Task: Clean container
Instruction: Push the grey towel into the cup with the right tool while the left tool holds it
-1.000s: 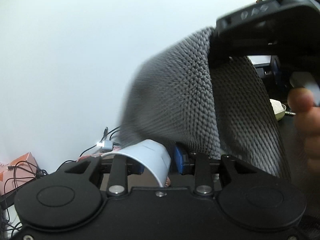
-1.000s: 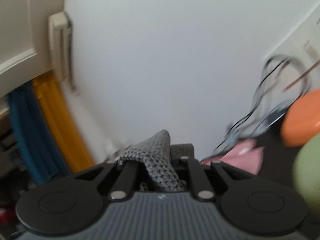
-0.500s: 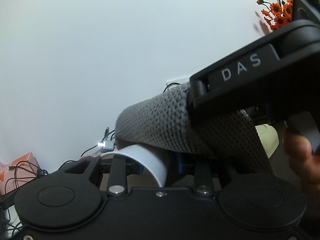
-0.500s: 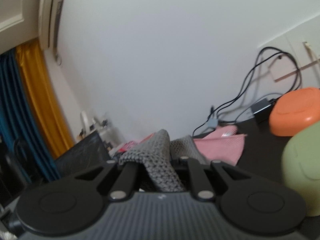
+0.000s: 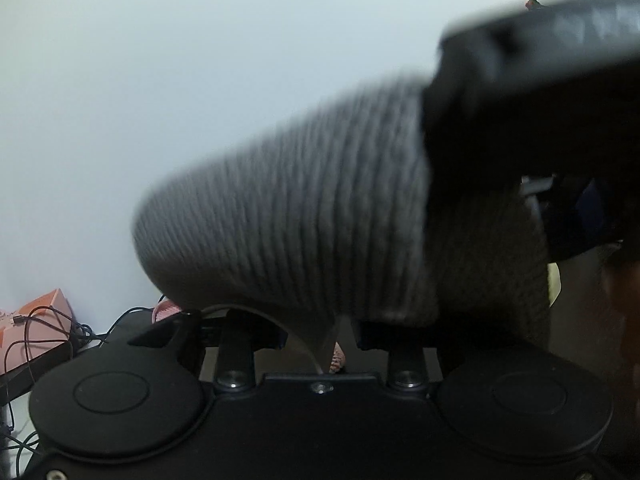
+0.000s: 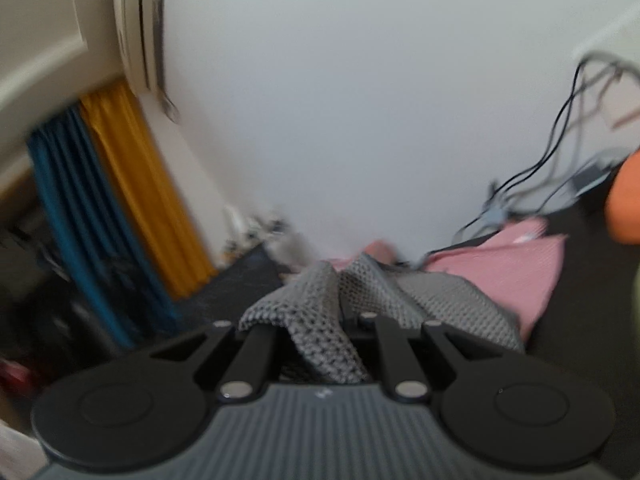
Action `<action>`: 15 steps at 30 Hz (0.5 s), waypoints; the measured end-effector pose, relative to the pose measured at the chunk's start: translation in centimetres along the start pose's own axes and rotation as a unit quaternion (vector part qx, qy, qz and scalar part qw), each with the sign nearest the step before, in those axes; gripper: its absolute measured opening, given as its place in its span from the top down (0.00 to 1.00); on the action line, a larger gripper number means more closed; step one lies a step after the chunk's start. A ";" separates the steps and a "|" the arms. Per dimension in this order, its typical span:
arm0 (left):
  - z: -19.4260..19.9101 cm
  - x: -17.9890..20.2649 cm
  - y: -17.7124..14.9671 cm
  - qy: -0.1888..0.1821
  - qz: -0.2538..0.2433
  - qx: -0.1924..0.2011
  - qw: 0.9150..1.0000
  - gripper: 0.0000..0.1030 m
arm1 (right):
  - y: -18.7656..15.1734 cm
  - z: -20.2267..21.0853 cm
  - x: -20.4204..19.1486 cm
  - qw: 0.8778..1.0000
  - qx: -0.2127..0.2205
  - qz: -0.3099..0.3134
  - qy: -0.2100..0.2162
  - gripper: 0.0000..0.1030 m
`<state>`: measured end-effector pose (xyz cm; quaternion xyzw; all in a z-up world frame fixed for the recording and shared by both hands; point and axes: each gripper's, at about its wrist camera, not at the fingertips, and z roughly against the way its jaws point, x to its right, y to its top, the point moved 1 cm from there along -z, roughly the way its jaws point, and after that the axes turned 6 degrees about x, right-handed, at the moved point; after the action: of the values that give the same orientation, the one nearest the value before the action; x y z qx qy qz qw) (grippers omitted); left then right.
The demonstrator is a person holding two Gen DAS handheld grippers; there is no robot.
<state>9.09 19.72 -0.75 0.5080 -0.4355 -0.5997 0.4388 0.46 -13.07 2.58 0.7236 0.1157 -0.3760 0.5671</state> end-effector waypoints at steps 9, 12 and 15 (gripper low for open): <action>0.1 -1.8 -0.6 0.008 0.005 -0.003 1.000 0.69 | 1.9 3.4 1.1 0.991 0.122 -0.031 -0.055 0.90; 0.1 -2.6 -0.9 0.008 0.004 -0.003 1.000 0.68 | 2.3 4.2 1.5 0.982 0.152 -0.023 -0.107 0.90; 0.3 -3.2 -1.0 0.010 0.004 0.000 1.000 0.66 | 2.1 3.8 2.4 0.981 0.140 -0.040 -0.128 0.90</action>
<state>9.06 23.09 -1.00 0.5127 -0.4332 -0.5925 0.4454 1.79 -17.86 2.24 0.7365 0.0176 -0.5006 0.4546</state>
